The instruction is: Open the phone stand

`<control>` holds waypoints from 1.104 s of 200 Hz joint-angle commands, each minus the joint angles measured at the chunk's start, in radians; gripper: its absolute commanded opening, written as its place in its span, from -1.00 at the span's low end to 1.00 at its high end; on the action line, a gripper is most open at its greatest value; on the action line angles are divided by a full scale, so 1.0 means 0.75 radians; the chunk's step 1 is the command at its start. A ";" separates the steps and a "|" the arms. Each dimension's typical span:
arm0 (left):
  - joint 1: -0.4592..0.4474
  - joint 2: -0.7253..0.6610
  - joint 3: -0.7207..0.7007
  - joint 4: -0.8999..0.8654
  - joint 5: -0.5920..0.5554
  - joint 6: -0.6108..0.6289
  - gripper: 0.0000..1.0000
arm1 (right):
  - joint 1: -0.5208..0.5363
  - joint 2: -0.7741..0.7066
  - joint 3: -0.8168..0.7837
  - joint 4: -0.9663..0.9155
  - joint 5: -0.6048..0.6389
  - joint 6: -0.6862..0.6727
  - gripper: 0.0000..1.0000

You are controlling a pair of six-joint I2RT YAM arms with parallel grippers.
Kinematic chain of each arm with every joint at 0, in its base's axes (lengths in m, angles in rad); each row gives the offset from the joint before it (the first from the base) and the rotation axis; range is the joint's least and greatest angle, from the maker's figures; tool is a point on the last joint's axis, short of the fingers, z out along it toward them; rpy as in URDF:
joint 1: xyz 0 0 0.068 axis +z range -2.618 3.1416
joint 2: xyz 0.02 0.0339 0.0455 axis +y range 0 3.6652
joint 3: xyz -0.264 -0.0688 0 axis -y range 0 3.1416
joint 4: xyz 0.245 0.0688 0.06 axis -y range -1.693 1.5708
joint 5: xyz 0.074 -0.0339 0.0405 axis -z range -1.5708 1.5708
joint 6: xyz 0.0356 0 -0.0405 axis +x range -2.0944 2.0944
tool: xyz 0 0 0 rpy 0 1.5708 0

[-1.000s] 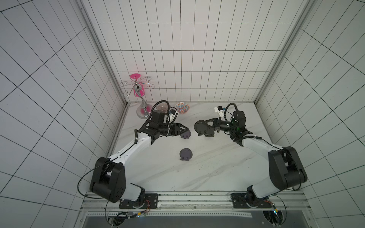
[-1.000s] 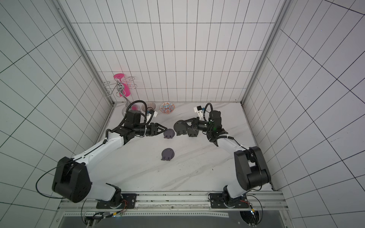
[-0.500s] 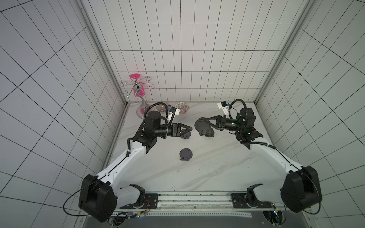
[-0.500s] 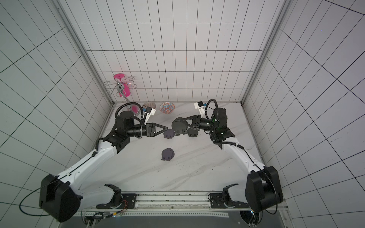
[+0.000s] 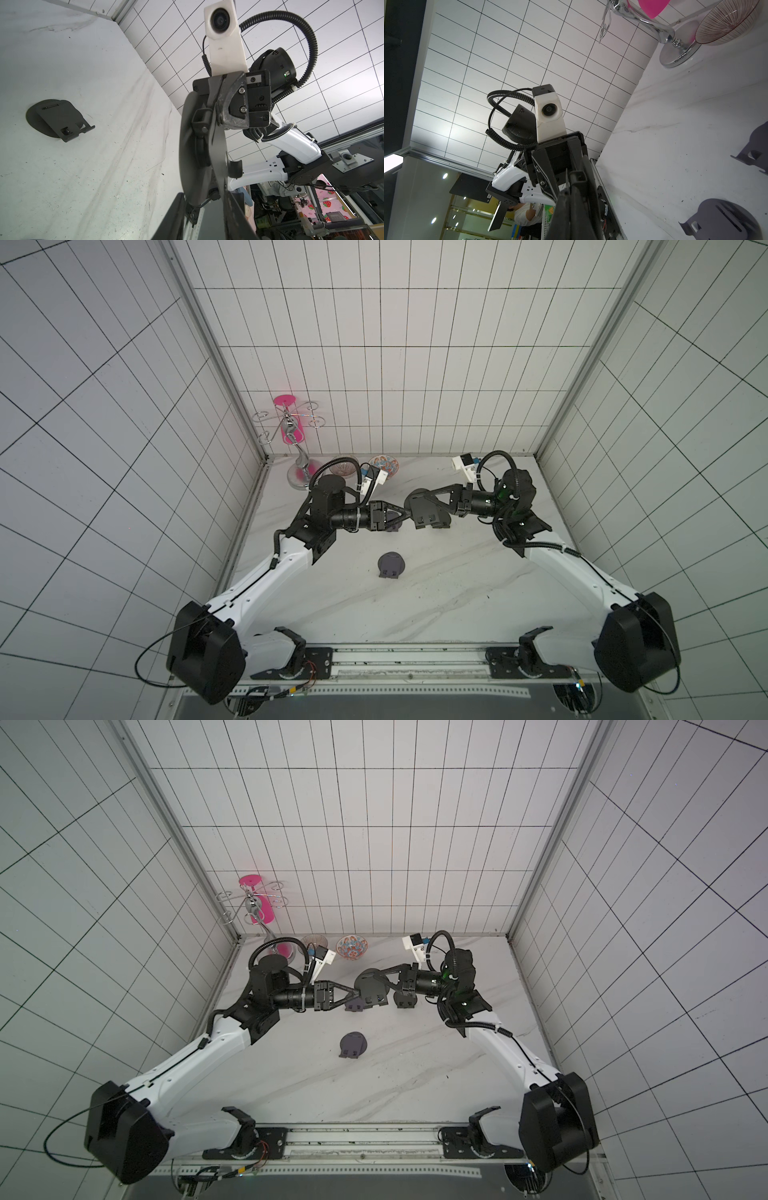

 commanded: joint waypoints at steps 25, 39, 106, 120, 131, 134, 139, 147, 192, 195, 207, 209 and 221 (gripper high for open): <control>-0.004 0.022 0.039 0.038 0.001 -0.001 -0.37 | 0.033 -0.022 0.001 0.112 -0.023 0.053 -1.00; -0.004 0.028 0.046 0.039 0.010 0.003 -0.37 | 0.046 -0.009 -0.011 0.132 -0.026 0.062 -1.00; -0.003 0.070 0.056 0.090 0.077 -0.022 -0.95 | 0.123 0.090 0.006 0.235 -0.034 0.111 -1.00; -0.003 0.081 0.053 0.132 0.103 -0.059 -1.00 | 0.134 0.108 0.016 0.247 -0.035 0.114 -1.00; -0.002 0.083 0.047 0.168 0.114 -0.092 -1.00 | 0.141 0.120 0.025 0.263 -0.037 0.122 -1.00; -0.002 0.084 0.044 0.180 0.117 -0.102 -1.00 | 0.142 0.122 0.028 0.271 -0.035 0.123 -1.00; -0.002 0.084 0.039 0.202 0.119 -0.122 -1.00 | 0.143 0.125 0.033 0.279 -0.033 0.126 -1.00; -0.002 0.083 0.033 0.230 0.123 -0.145 -1.00 | 0.144 0.124 0.039 0.282 -0.019 0.123 -1.00; -0.002 0.136 0.030 0.200 0.142 -0.229 -1.00 | 0.144 0.110 0.176 0.194 0.006 0.028 -1.00; -0.002 0.141 0.027 0.195 0.143 -0.231 -1.00 | 0.144 0.108 0.186 0.186 0.009 0.019 -1.00; -0.001 0.156 0.014 0.186 0.144 -0.240 -1.00 | 0.144 0.102 0.232 0.139 0.025 -0.023 -1.00; -0.002 0.159 0.012 0.183 0.143 -0.240 -1.00 | 0.144 0.101 0.237 0.130 0.027 -0.028 -1.00; -0.007 0.171 -0.001 0.159 0.143 -0.229 -1.00 | 0.143 0.099 0.277 0.087 0.036 -0.067 -1.00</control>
